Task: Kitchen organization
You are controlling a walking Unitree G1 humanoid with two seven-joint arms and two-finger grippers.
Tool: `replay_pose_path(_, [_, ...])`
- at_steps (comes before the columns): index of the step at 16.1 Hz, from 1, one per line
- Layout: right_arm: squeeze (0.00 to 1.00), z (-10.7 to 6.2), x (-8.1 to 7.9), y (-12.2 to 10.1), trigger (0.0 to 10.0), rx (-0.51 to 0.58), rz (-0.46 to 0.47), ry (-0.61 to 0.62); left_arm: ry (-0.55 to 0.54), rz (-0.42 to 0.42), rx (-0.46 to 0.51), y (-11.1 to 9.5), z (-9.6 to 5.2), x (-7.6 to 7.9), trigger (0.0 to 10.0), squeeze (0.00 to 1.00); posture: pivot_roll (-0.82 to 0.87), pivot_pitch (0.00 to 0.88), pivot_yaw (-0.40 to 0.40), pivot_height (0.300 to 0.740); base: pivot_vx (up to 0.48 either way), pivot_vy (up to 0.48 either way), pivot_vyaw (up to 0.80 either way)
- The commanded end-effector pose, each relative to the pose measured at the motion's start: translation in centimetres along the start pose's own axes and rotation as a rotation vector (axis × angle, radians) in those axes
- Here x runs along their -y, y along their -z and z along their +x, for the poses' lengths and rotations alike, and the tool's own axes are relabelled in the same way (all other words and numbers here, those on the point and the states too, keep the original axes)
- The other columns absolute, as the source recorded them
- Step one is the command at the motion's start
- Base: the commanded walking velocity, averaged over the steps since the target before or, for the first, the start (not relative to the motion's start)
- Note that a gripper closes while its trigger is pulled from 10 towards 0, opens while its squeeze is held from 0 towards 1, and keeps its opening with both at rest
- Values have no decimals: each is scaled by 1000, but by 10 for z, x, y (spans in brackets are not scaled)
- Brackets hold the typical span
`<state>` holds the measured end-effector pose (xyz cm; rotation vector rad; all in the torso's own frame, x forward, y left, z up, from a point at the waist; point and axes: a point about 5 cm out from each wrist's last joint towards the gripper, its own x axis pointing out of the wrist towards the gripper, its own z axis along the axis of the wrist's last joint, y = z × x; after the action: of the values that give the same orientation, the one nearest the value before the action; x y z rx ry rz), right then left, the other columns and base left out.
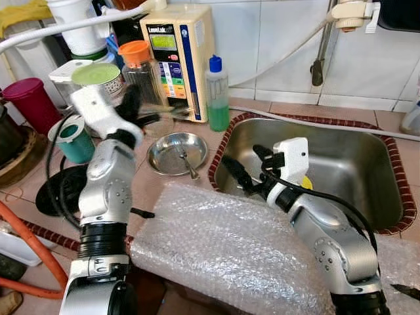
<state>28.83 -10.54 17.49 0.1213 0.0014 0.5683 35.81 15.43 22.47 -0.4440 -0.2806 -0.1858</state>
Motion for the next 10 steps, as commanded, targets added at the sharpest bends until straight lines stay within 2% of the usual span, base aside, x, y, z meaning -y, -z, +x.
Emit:
replay_pose_path(1, [0, 5, -1, -7, 10000, 50, -88, 2, 121, 1, 8, -9, 4, 14, 0, 0, 43, 0, 156, 740, 0, 0, 0])
replay_pose_path(4, [0, 8, 6, -14, 10000, 68, -161, 13, 213, -26, -47, -2, 4, 27, 0, 0, 37, 0, 155, 740, 0, 0, 0])
replay_pose_path(5, [0, 10, -1, -15, 10000, 29, -193, -104, 241, 28, -112, 9, 1, 32, 0, 0, 36, 0, 156, 740, 0, 0, 0])
replay_pose_path(6, [0, 12, -10, -29, 10000, 76, -189, -187, 301, 44, -134, 18, -3, 43, 0, 0, 36, 0, 156, 740, 0, 0, 0])
replay_pose_path(7, [0, 13, -13, -38, 10000, 112, -204, -211, 369, 39, -147, 22, -8, 55, 0, 0, 34, 0, 157, 740, 0, 0, 0])
replay_pose_path(10, [0, 12, -12, -25, 10000, 74, -297, -218, 467, 18, -188, 30, -16, 72, 0, 0, 37, 0, 156, 740, 0, 0, 0])
